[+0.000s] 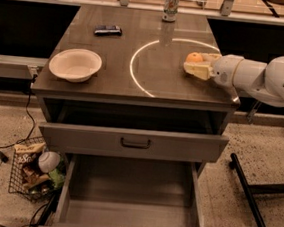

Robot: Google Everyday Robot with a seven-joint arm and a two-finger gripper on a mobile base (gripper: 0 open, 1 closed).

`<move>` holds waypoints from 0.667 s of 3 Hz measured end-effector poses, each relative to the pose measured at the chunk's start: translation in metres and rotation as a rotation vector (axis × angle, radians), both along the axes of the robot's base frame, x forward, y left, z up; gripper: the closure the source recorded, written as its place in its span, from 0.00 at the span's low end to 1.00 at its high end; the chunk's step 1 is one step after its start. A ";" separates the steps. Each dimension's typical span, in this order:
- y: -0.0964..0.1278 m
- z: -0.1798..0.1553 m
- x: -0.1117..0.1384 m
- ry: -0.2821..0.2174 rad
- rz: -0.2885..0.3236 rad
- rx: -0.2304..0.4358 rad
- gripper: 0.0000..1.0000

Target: Move orange near rxbar blueberry

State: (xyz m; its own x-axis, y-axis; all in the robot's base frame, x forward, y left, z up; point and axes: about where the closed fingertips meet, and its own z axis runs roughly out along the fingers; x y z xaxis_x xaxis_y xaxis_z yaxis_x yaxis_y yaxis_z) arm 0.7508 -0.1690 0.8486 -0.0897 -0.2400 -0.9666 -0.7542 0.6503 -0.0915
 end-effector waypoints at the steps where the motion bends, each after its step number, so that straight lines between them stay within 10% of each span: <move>1: 0.003 -0.001 0.000 0.001 0.004 0.001 1.00; 2: 0.004 0.001 0.002 -0.001 0.005 0.000 1.00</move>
Offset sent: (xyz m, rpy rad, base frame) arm 0.0003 0.0027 -0.0006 0.0008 0.0009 0.0039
